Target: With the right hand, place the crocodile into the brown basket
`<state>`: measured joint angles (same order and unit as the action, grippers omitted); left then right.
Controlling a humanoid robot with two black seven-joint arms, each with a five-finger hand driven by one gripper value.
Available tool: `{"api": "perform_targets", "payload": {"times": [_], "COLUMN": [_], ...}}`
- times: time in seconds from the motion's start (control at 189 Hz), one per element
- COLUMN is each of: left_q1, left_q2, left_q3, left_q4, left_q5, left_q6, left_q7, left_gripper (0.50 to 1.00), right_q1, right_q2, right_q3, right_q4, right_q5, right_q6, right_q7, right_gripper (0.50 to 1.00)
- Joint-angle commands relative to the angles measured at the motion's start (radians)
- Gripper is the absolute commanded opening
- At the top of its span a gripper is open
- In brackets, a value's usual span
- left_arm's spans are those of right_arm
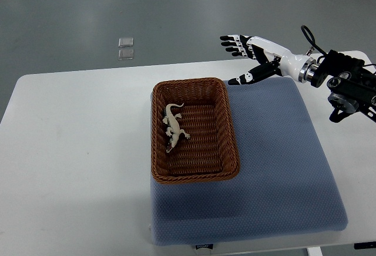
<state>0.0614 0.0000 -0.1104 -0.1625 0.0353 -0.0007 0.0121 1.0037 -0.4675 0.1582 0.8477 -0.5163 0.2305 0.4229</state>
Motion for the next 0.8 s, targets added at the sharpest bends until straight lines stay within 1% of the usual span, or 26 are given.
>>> {"api": "perform_targets", "payload": {"times": [0.0,0.069,0.079,0.153,0.233,0.243,0.27,0.333,0.365,0.455,0.793], "left_q1": [0.000,0.000,0.000,0.000,0.000,0.000,0.000,0.000,0.000,0.000,0.000], "left_q2": [0.000,0.000,0.000,0.000,0.000,0.000,0.000,0.000,0.000,0.000,0.000], "left_q3": [0.000,0.000,0.000,0.000,0.000,0.000,0.000,0.000,0.000,0.000,0.000], "left_q4": [0.000,0.000,0.000,0.000,0.000,0.000,0.000,0.000,0.000,0.000,0.000], "left_q5": [0.000,0.000,0.000,0.000,0.000,0.000,0.000,0.000,0.000,0.000,0.000], "left_q6": [-0.001,-0.001,-0.001,0.001,0.001,0.001,0.001,-0.001,0.001,-0.001,-0.001], "left_q7": [0.000,0.000,0.000,0.000,0.000,0.000,0.000,0.000,0.000,0.000,0.000], "left_gripper": [1.000,1.000,1.000,1.000,1.000,1.000,1.000,1.000,1.000,1.000,1.000], "right_q1": [-0.028,-0.039,-0.039,-0.045,-0.048,-0.048,-0.051,-0.053,-0.053,-0.053,-0.051], "right_q2": [-0.008,-0.008,-0.008,-0.008,-0.008,-0.008,-0.008,-0.010,-0.008,-0.008,-0.008], "right_q3": [-0.002,-0.003,-0.003,-0.008,-0.011,-0.011,-0.011,-0.011,-0.011,-0.011,0.001], "right_q4": [-0.018,-0.042,-0.042,-0.075,-0.101,-0.101,-0.107,-0.110,-0.110,-0.110,-0.124], "right_q5": [0.194,0.346,0.346,0.501,0.673,0.673,0.732,0.843,0.889,0.952,0.947], "right_q6": [0.066,0.104,0.104,0.133,0.174,0.174,0.187,0.197,0.197,0.188,0.187], "right_q7": [-0.082,-0.134,-0.134,-0.190,-0.274,-0.274,-0.308,-0.352,-0.360,-0.354,-0.351], "right_gripper": [0.930,0.930,0.930,0.930,0.930,0.930,0.930,0.930,0.930,0.930,0.932]}}
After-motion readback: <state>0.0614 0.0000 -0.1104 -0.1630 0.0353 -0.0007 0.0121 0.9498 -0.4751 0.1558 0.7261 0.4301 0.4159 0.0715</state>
